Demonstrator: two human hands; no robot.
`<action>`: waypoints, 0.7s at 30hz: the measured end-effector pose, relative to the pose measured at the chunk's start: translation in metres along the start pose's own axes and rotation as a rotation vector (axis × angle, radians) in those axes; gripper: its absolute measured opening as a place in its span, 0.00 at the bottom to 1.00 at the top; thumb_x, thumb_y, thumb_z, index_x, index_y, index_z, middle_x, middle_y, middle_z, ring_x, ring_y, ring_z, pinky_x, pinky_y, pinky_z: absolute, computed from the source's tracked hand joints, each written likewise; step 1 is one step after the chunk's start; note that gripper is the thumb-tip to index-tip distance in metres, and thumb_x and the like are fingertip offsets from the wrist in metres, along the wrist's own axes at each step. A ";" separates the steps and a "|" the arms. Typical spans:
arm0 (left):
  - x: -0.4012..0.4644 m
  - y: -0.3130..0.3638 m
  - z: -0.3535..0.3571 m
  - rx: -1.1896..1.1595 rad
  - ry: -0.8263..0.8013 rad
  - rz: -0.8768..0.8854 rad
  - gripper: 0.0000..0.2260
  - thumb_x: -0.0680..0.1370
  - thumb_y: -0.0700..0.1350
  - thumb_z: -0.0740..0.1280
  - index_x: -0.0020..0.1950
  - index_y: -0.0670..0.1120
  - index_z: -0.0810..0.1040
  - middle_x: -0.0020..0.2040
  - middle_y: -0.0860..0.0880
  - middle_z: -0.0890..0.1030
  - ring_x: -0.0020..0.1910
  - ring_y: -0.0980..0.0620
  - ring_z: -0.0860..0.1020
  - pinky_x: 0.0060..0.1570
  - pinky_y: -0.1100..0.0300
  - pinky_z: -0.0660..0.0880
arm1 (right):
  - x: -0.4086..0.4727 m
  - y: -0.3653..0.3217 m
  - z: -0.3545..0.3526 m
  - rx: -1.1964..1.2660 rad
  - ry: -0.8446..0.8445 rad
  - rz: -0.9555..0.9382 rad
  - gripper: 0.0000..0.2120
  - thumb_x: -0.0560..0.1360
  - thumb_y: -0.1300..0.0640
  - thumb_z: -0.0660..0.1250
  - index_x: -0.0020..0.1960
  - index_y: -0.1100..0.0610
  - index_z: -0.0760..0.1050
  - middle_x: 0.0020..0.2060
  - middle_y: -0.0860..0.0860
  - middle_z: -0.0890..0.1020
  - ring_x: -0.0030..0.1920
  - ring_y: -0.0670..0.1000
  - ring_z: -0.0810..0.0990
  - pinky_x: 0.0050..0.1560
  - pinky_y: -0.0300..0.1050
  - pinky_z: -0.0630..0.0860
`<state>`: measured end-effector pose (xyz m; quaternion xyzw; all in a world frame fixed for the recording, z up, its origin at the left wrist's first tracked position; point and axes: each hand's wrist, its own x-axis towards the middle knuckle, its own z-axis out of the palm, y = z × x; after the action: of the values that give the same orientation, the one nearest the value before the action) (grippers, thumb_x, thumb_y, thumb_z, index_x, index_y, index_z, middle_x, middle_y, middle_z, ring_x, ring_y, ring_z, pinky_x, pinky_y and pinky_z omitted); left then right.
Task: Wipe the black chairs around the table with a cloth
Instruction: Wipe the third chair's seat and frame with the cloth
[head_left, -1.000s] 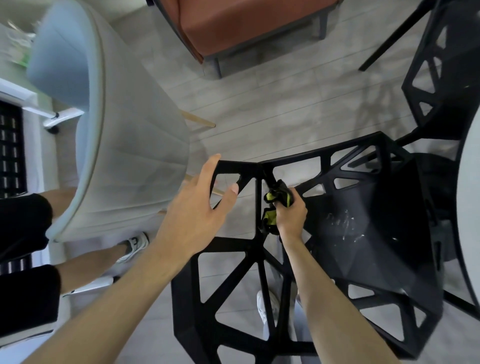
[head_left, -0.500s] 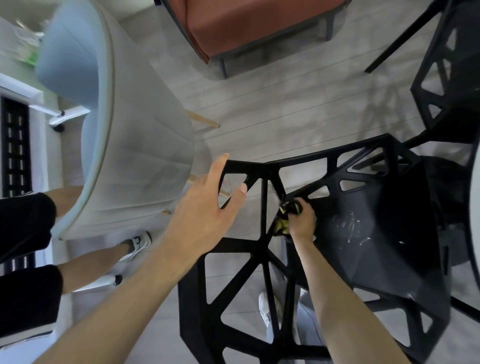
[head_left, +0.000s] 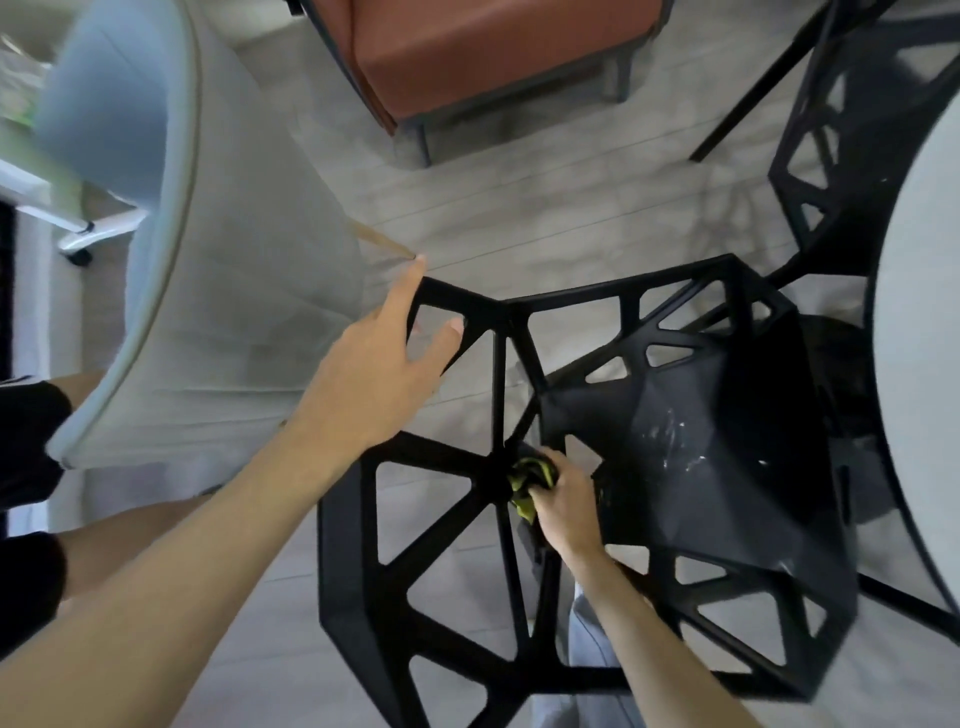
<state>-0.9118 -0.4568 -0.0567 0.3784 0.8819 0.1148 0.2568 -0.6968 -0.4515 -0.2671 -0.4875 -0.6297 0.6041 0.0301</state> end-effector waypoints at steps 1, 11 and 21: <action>0.002 0.000 -0.001 0.008 0.000 0.000 0.33 0.83 0.64 0.55 0.85 0.58 0.48 0.47 0.46 0.83 0.44 0.49 0.81 0.53 0.45 0.79 | -0.008 0.001 0.000 -0.032 -0.007 -0.068 0.18 0.74 0.71 0.71 0.58 0.53 0.82 0.50 0.45 0.85 0.54 0.47 0.84 0.62 0.41 0.78; -0.044 0.003 -0.004 0.163 0.516 0.274 0.22 0.86 0.52 0.59 0.79 0.48 0.66 0.70 0.47 0.73 0.68 0.46 0.71 0.63 0.48 0.72 | -0.067 -0.025 -0.043 -0.433 -0.157 -0.189 0.22 0.75 0.67 0.69 0.61 0.44 0.76 0.50 0.41 0.83 0.52 0.49 0.82 0.54 0.46 0.79; -0.187 -0.015 0.079 -0.268 0.539 -0.079 0.24 0.87 0.50 0.54 0.84 0.48 0.56 0.81 0.48 0.61 0.79 0.49 0.62 0.78 0.48 0.63 | -0.156 -0.015 -0.046 -0.128 0.177 -0.130 0.16 0.72 0.64 0.76 0.51 0.45 0.80 0.43 0.40 0.84 0.46 0.37 0.81 0.49 0.29 0.74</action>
<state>-0.7691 -0.6026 -0.0610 0.2624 0.9094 0.3161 0.0654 -0.5946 -0.5160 -0.1572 -0.4981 -0.6921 0.5139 0.0933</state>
